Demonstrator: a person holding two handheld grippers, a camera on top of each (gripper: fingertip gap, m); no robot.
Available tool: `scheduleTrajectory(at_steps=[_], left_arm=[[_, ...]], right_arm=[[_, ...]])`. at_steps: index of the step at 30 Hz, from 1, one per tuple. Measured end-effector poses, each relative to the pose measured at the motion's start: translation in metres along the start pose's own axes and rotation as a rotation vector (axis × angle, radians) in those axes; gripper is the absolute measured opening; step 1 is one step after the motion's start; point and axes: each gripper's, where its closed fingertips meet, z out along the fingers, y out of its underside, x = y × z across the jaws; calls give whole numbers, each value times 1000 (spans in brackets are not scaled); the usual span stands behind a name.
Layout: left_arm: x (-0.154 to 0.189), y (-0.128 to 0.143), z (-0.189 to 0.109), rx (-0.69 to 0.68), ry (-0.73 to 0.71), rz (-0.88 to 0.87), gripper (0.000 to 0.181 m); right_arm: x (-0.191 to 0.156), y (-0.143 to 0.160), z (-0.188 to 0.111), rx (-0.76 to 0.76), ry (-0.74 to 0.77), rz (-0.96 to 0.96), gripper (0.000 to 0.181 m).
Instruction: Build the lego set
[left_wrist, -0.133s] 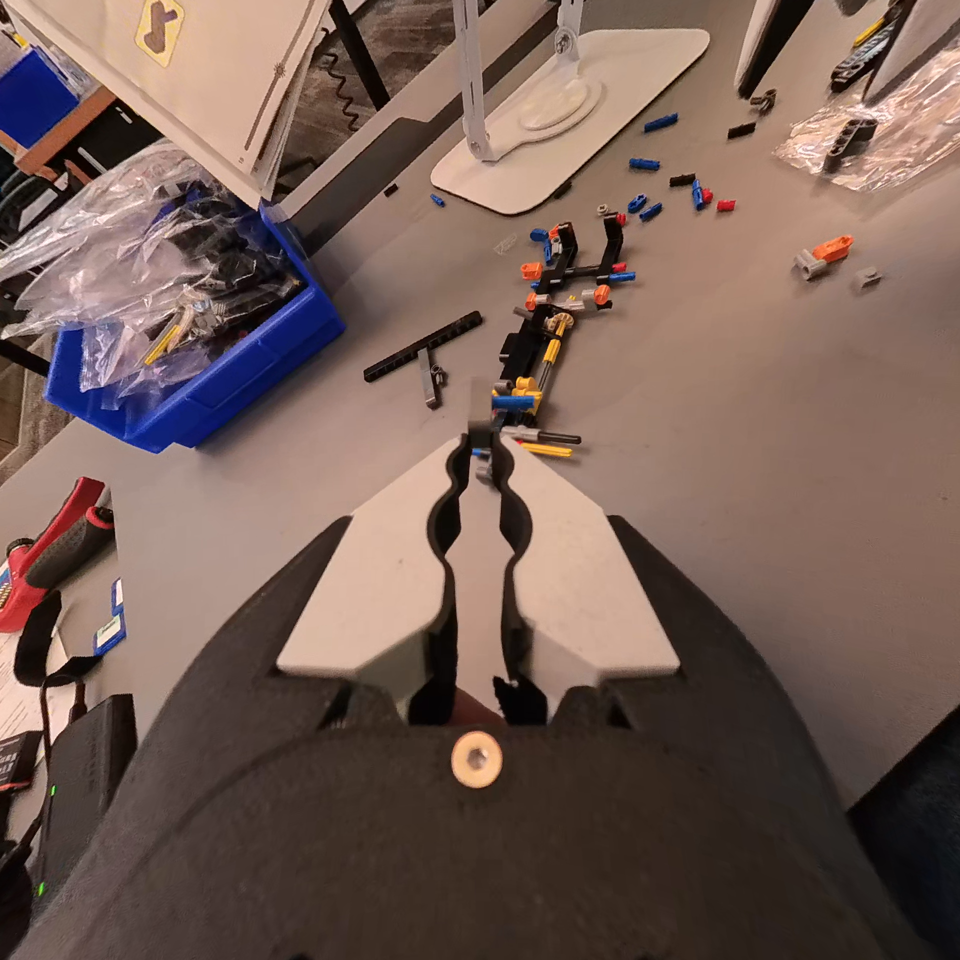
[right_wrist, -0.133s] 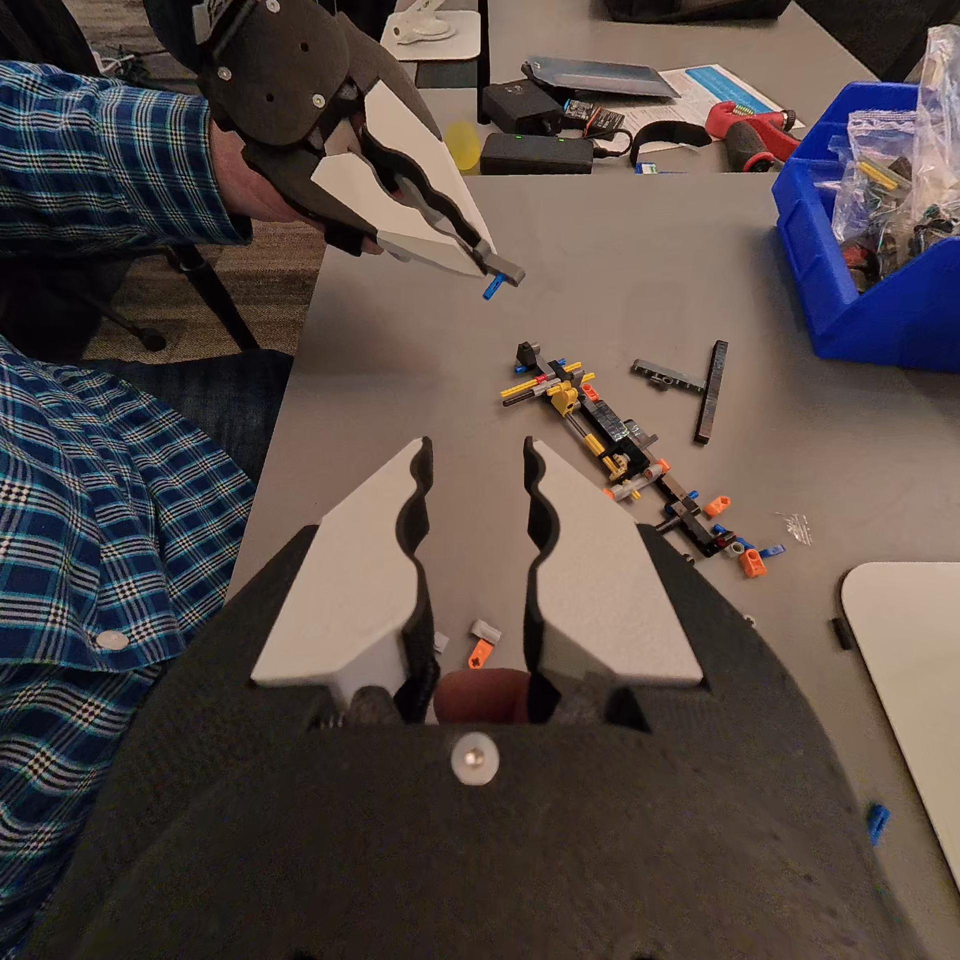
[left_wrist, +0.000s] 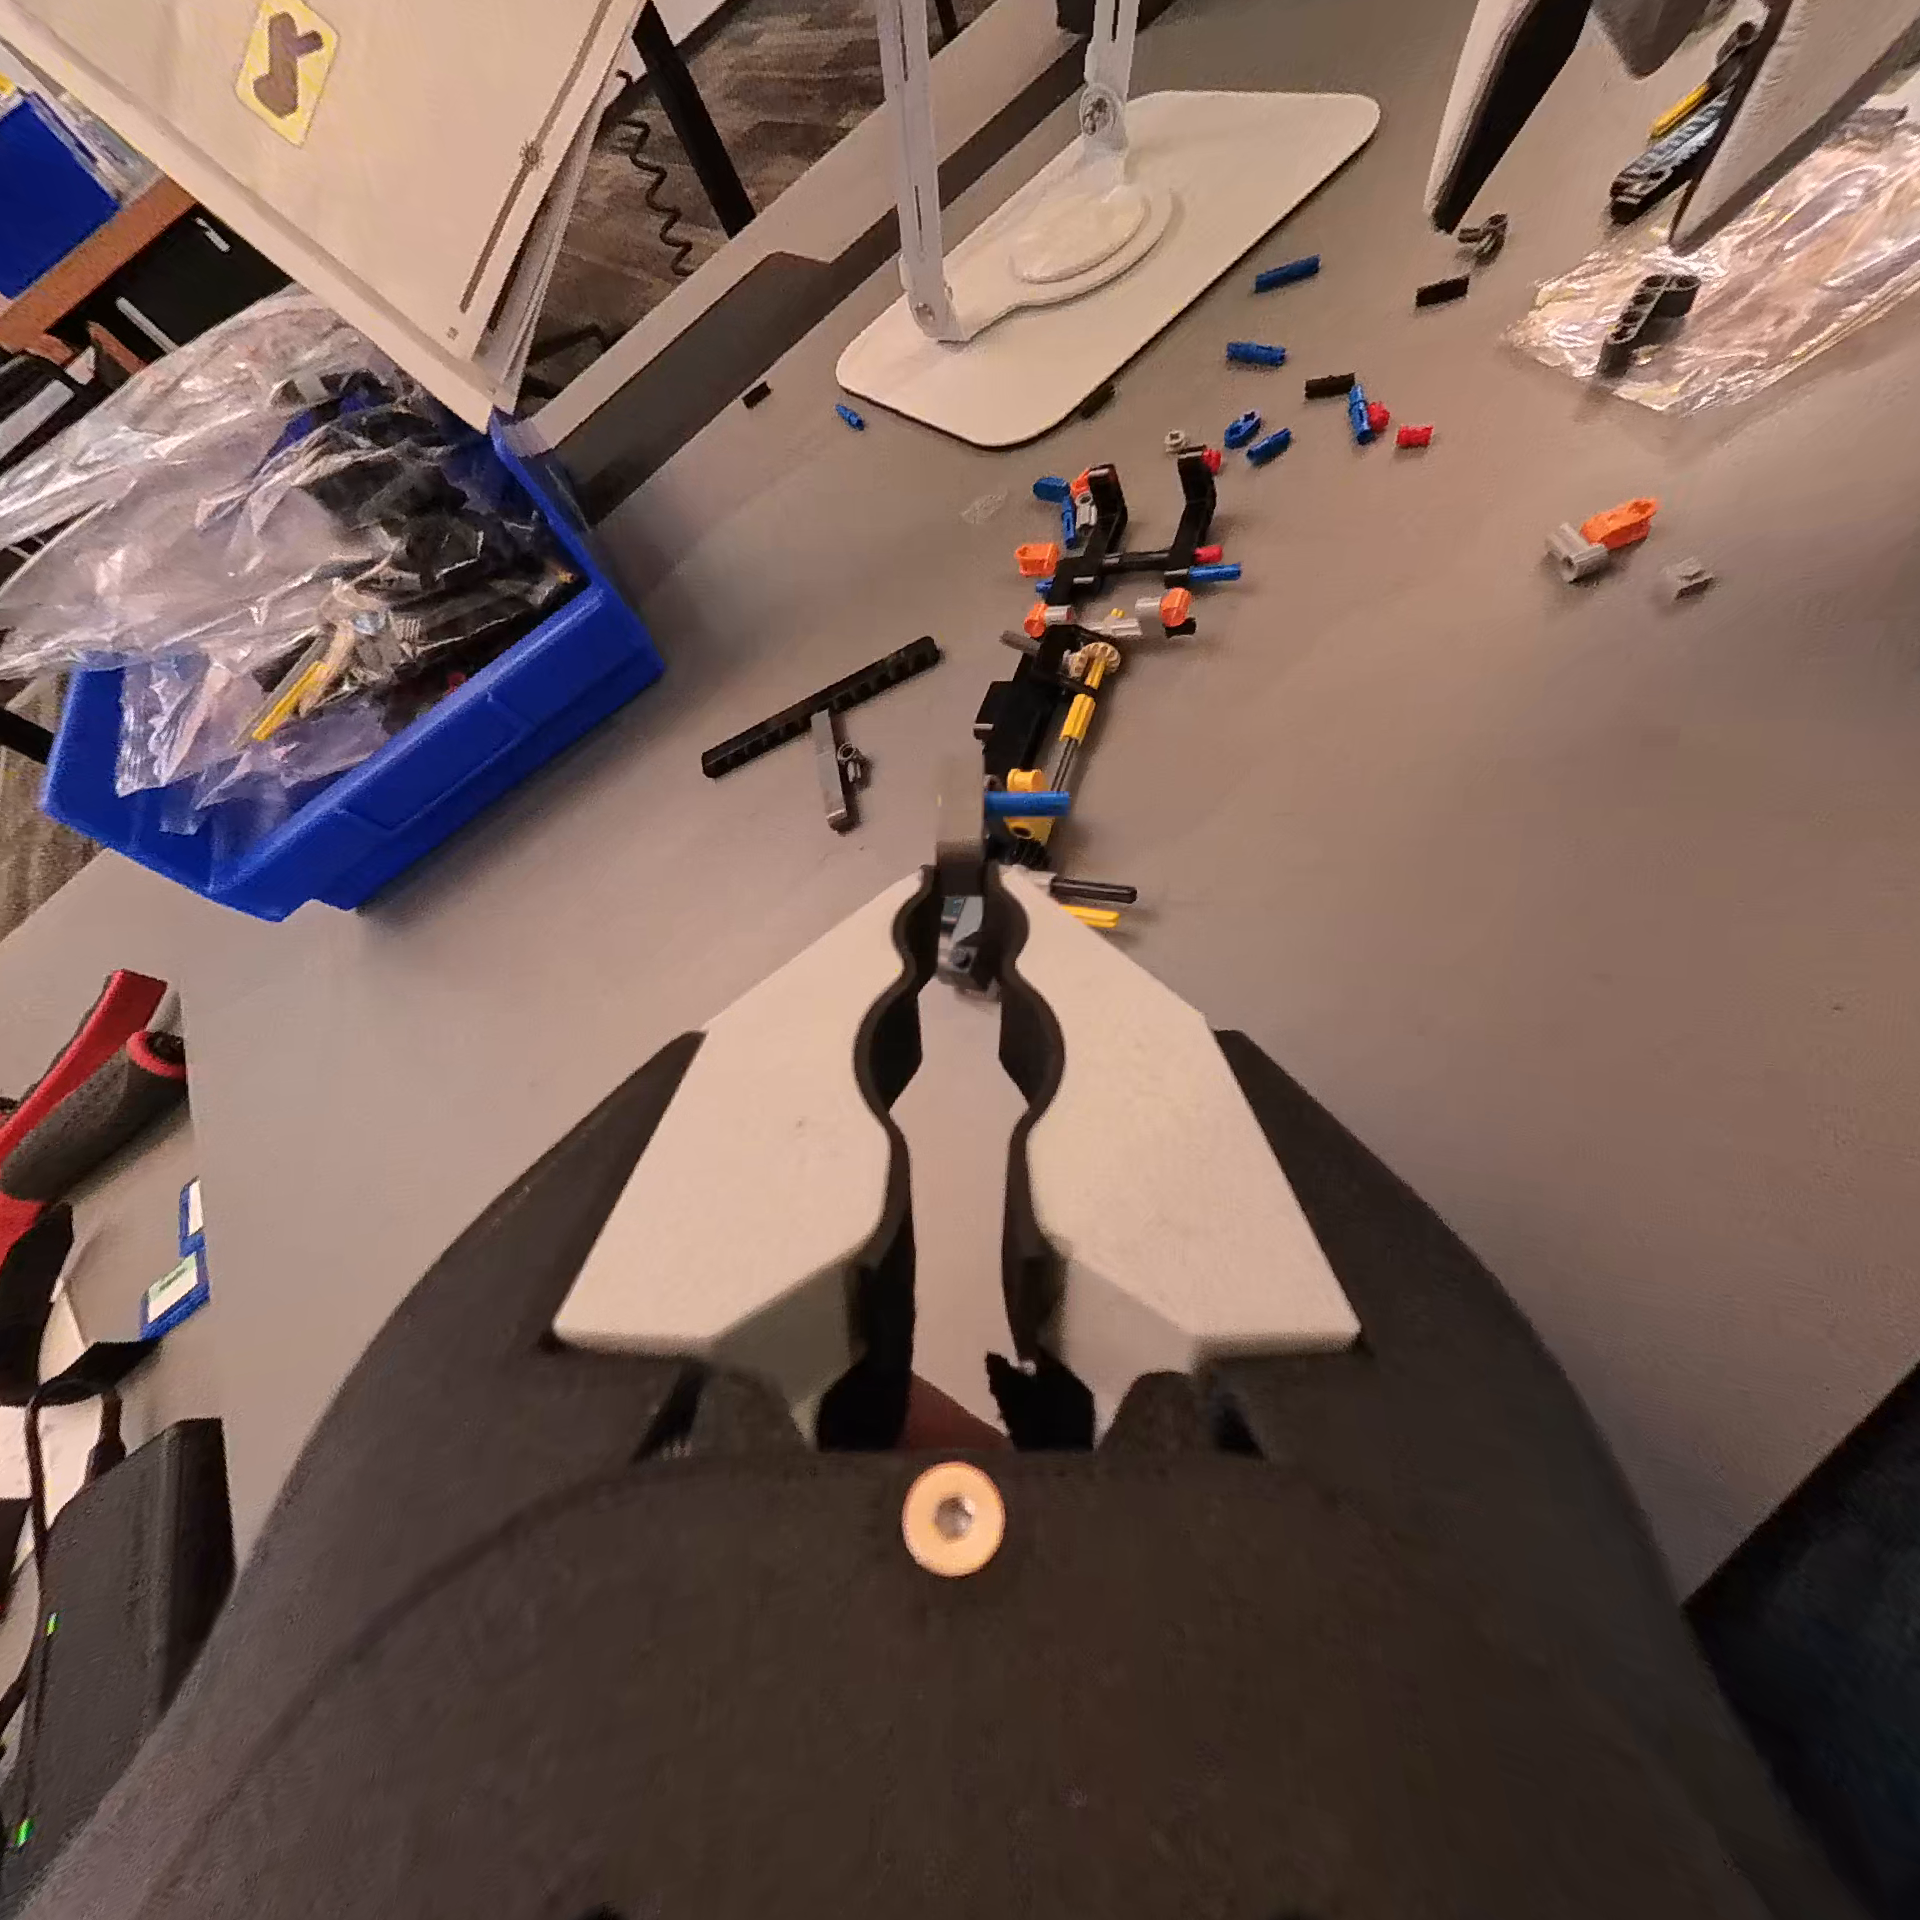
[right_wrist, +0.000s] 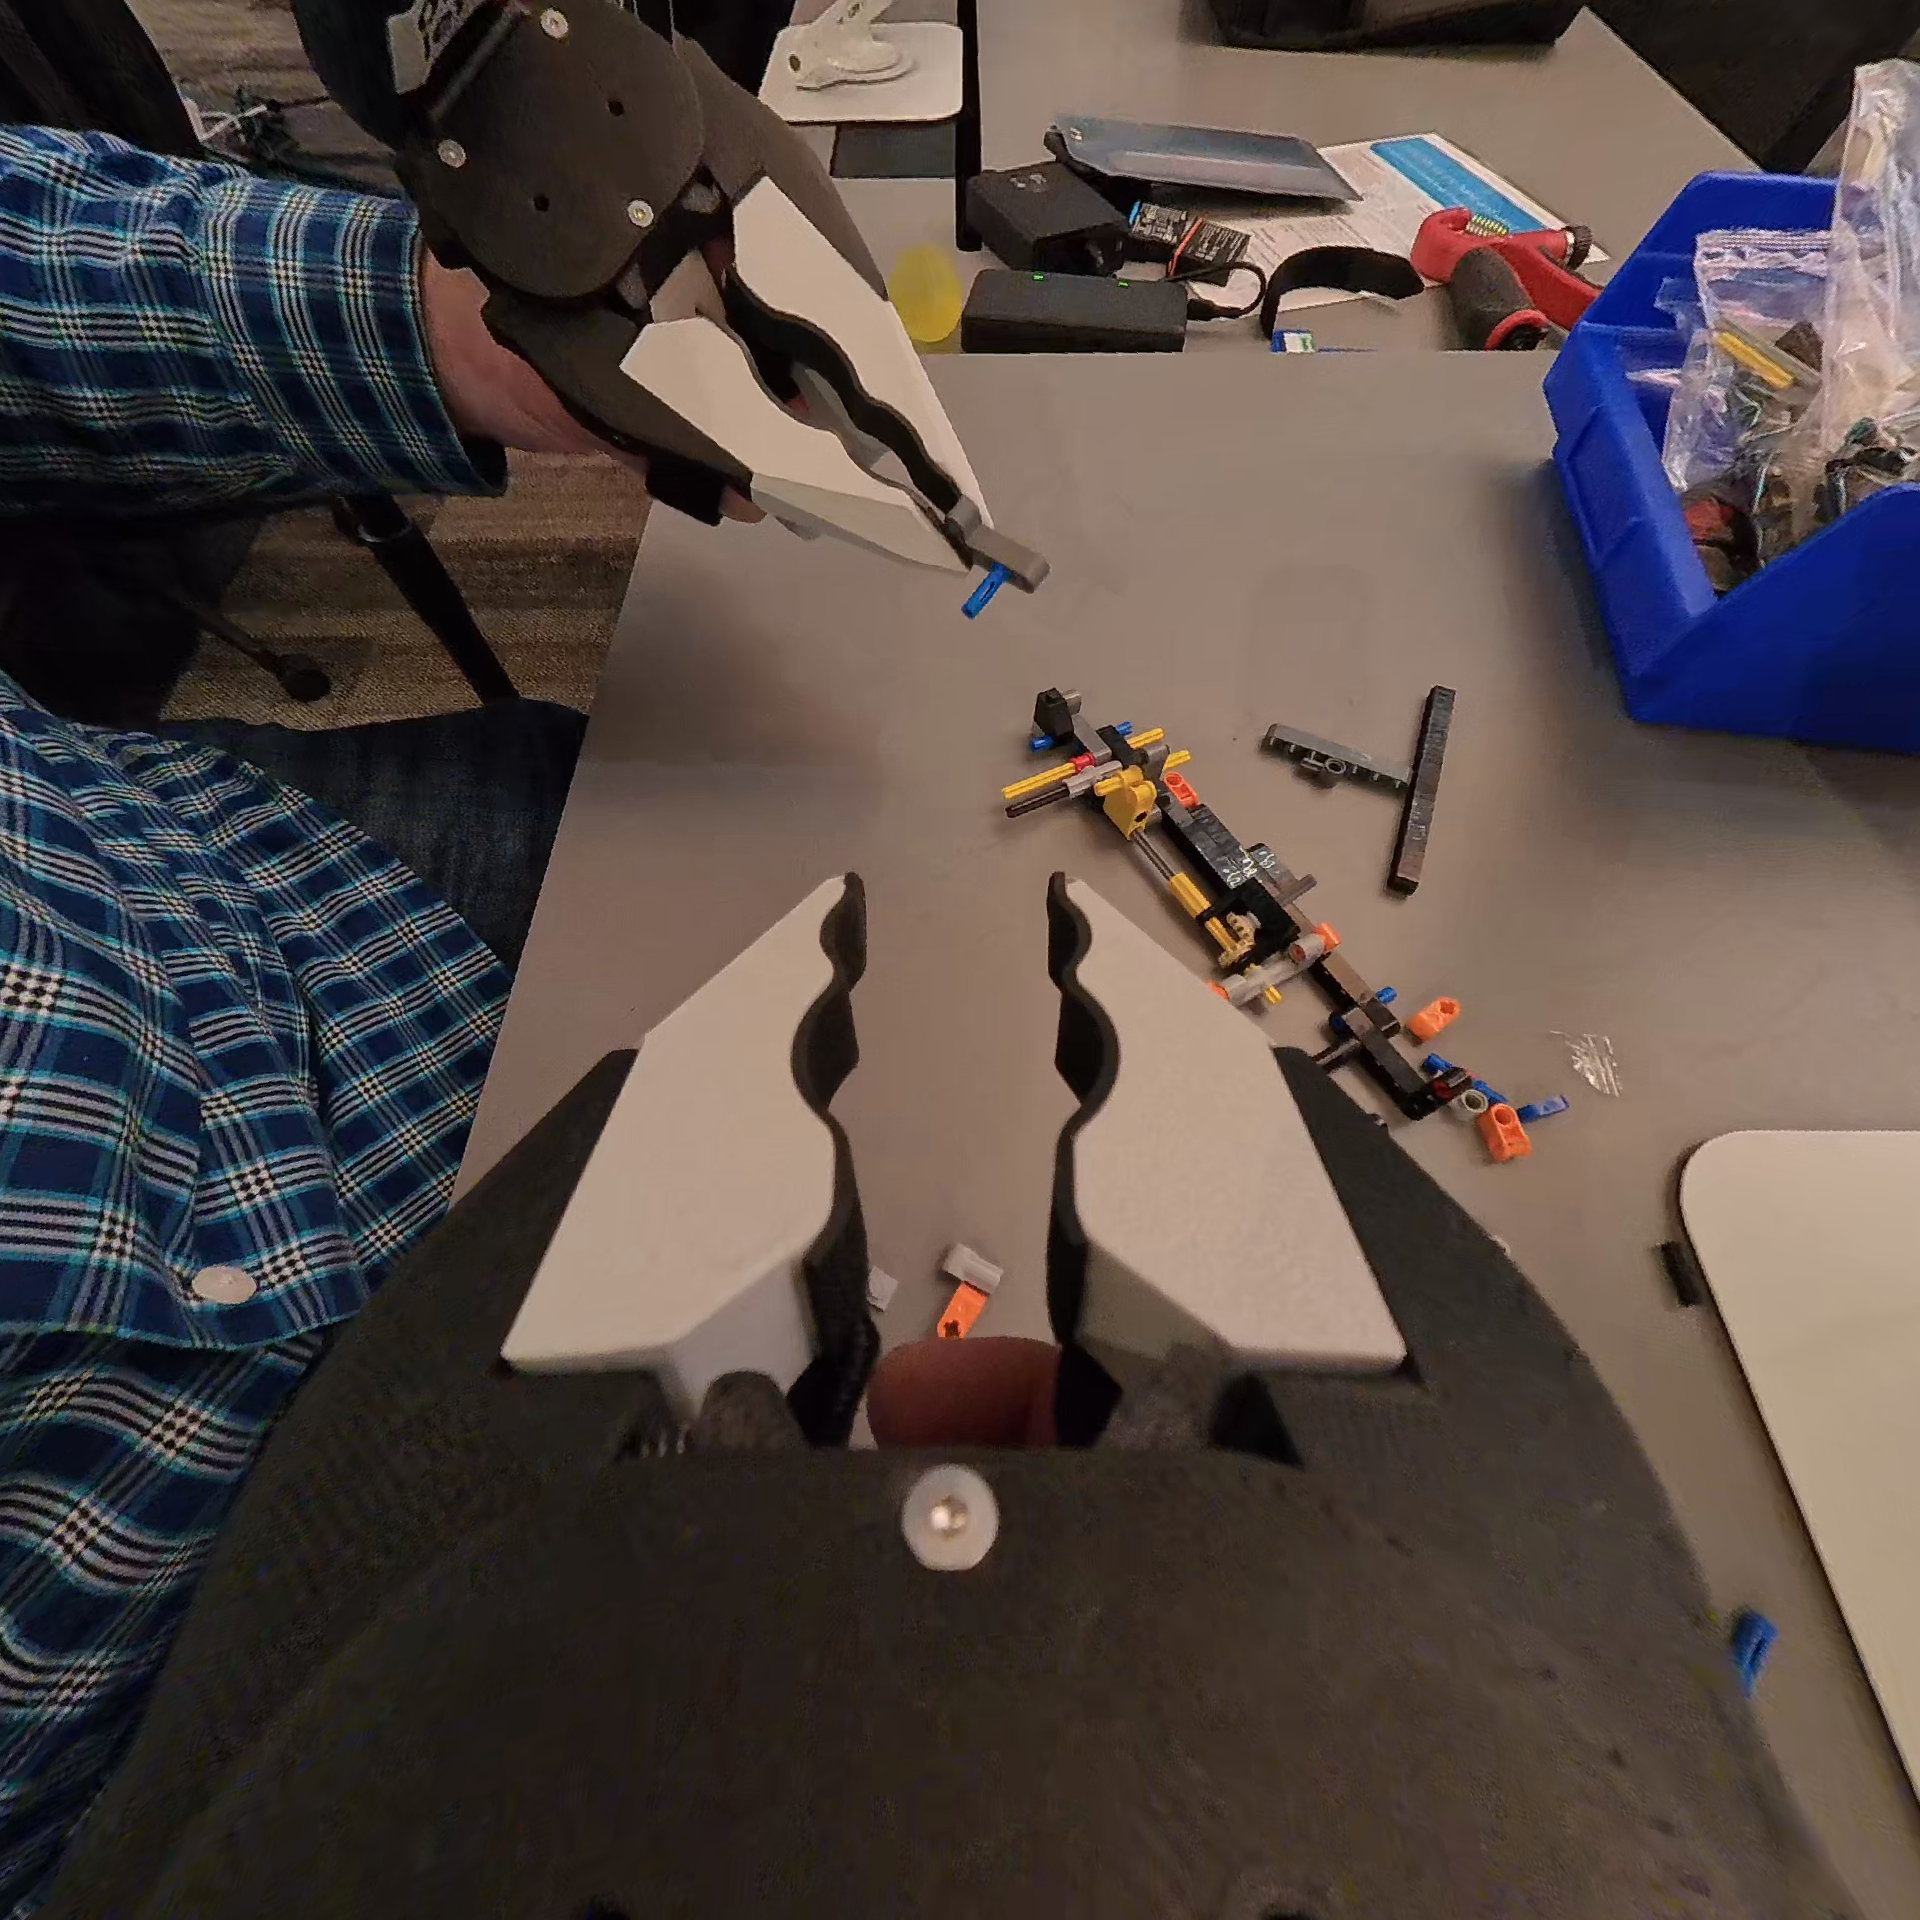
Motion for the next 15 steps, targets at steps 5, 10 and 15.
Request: scheduleTrajectory(at_steps=[5,10,15], left_arm=[[7,-4,1,25,40,-39,5],[12,-7,3,38,78,-73,5],[15,-6,4,34,95,-79,6]], right_arm=[[-1,-1,1,-3,0,-5,33],[-2,-1,2,-5,-1,-7,33],[-2,-1,2,-5,-2,-8,33]])
